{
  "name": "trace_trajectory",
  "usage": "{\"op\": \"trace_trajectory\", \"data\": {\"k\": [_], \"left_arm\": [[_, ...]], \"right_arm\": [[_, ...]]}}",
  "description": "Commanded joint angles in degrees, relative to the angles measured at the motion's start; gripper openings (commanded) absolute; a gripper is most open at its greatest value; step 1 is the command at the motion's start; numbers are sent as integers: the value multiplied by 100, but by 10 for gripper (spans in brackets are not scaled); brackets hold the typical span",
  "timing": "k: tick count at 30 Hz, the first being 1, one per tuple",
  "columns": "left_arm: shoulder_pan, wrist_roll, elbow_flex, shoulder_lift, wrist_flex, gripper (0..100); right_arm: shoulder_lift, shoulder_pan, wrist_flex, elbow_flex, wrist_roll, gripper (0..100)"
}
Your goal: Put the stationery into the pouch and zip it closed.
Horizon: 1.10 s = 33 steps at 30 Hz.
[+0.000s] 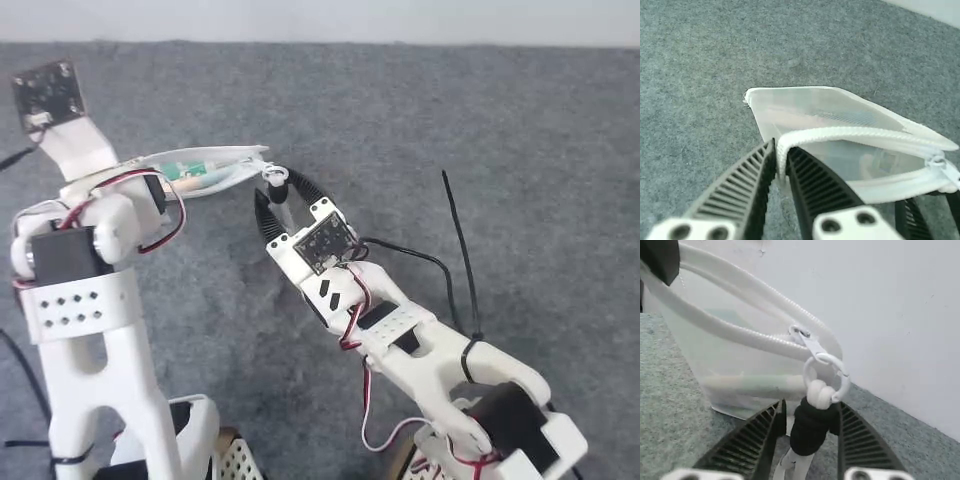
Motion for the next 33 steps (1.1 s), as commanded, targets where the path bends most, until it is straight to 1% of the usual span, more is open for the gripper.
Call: {"op": "trace_trajectory", "data": {"k": [1,3,8,10,14,21,27,33], "left_arm": [[-26,-44,-92,-35,-211,12],[-35,-44,-92,-35,-211,12],[-35,-44,-92,-44,-211,12],[-35,-44,-92,-44,-211,12],[-35,-44,-92,-44,-202,12],[-35,-44,-92,-44,-202,12],[-35,-44,-92,-44,-202,12],[-35,-44,-92,-35,-202,12]], "right_arm": [[-198,-13,-101,62,88,140],[-479,-13,119,141,88,140],[-1341,-13,1218,141,26,140],[-1437,-22,1385,132,18,140],[-1270,-31,1174,132,18,140],[-787,-13,505,123,53,140],[-611,-4,514,9,62,140],[-804,-4,514,114,70,140]]}}
